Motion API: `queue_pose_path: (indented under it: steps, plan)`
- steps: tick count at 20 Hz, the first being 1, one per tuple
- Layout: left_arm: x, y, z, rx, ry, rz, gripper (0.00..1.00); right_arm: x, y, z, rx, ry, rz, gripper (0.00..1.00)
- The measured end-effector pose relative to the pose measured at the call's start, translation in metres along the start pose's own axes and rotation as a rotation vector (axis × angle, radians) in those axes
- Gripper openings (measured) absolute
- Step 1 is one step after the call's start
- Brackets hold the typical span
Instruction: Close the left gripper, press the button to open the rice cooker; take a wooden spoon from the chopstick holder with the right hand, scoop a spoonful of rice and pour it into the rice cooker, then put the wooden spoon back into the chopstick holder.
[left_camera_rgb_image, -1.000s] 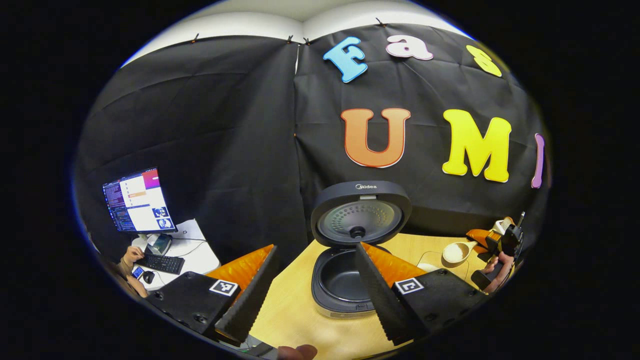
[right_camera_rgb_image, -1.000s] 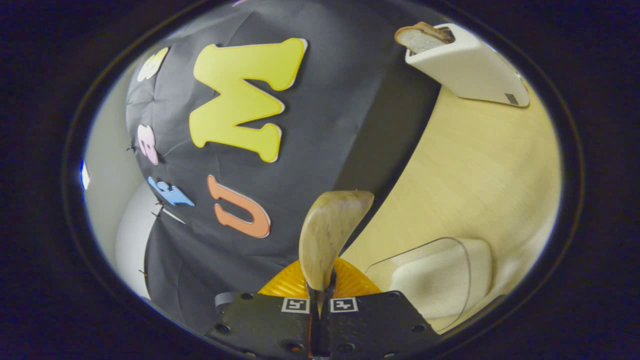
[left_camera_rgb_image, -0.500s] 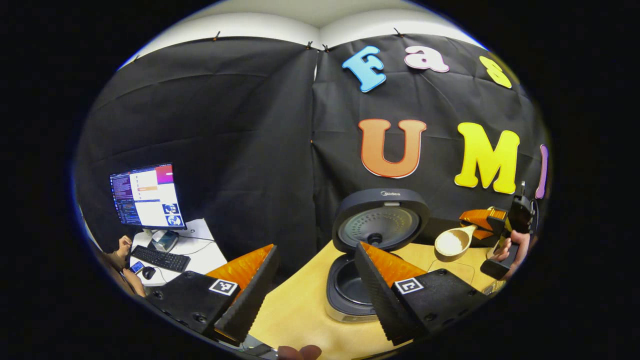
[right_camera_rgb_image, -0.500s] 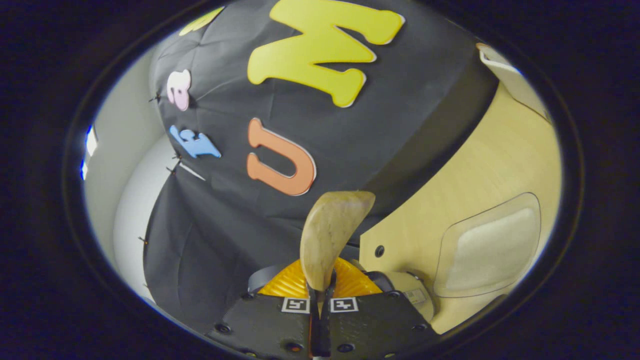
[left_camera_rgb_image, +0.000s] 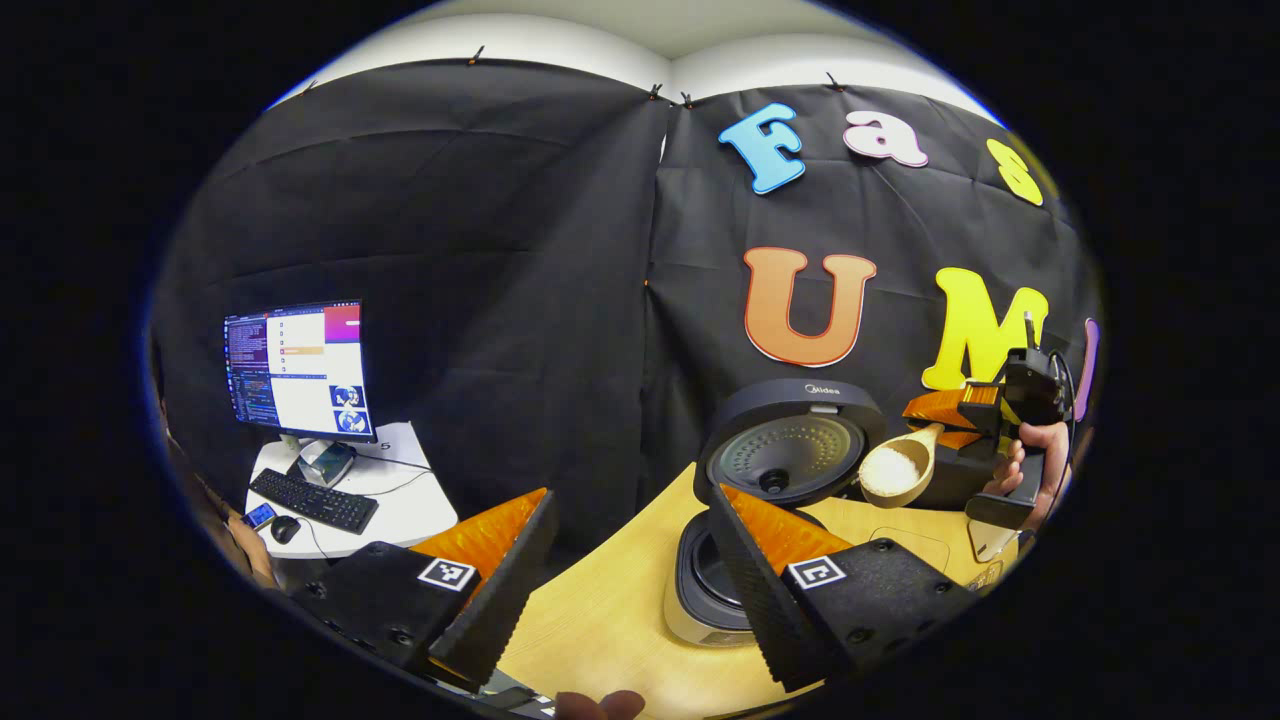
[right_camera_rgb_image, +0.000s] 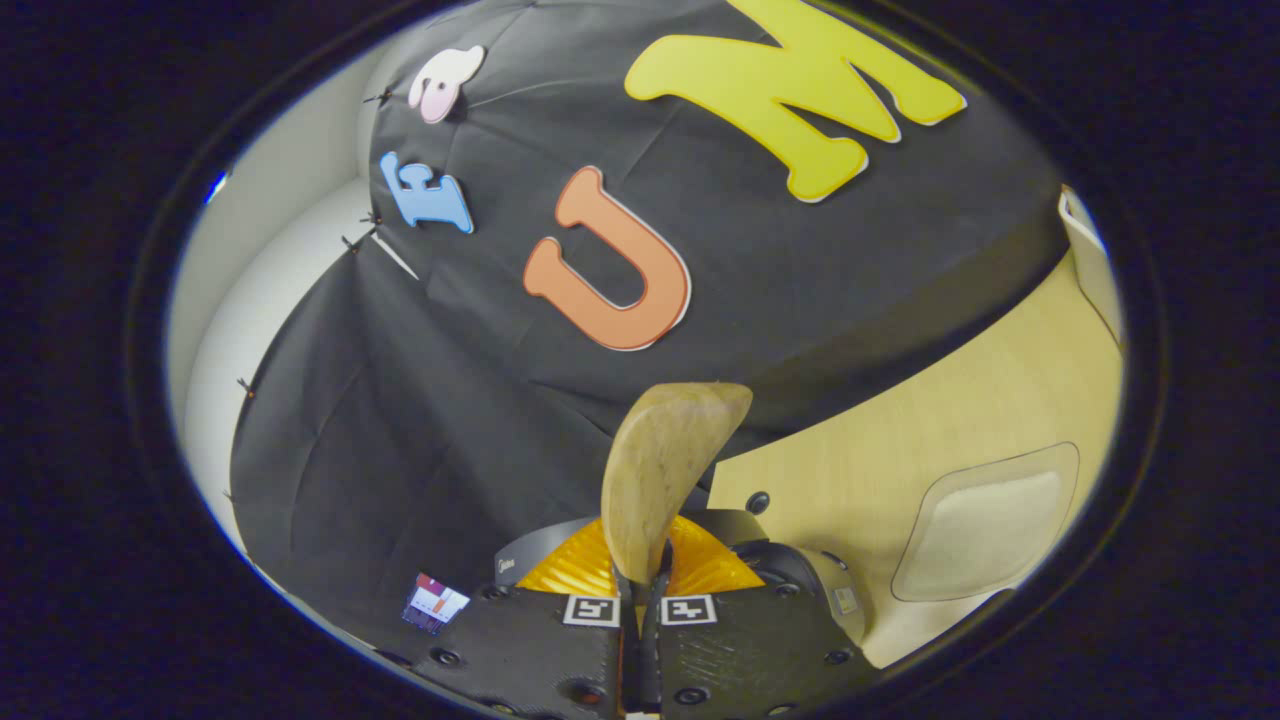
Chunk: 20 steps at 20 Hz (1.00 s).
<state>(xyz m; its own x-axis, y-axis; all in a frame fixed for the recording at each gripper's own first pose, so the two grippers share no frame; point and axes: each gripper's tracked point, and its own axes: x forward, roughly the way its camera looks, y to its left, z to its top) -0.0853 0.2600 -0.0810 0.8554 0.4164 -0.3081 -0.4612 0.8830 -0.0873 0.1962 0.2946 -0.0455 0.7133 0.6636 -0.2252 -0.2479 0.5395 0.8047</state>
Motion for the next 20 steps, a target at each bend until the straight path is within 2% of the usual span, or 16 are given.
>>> queue_pose_path:
  steps: [2,8,20]
  plan:
    - [0.003,0.009,-0.001,0.003,0.0,0.006,0.98,0.003,0.008,0.0,-0.037,-0.005,-0.01,0.0]
    - [0.004,0.02,-0.007,-0.005,0.019,0.017,0.97,0.009,0.02,-0.003,-0.045,-0.003,-0.023,0.0]
    - [0.006,0.03,-0.009,-0.022,0.023,0.016,0.98,0.018,0.026,0.0,-0.115,-0.011,-0.064,0.0]
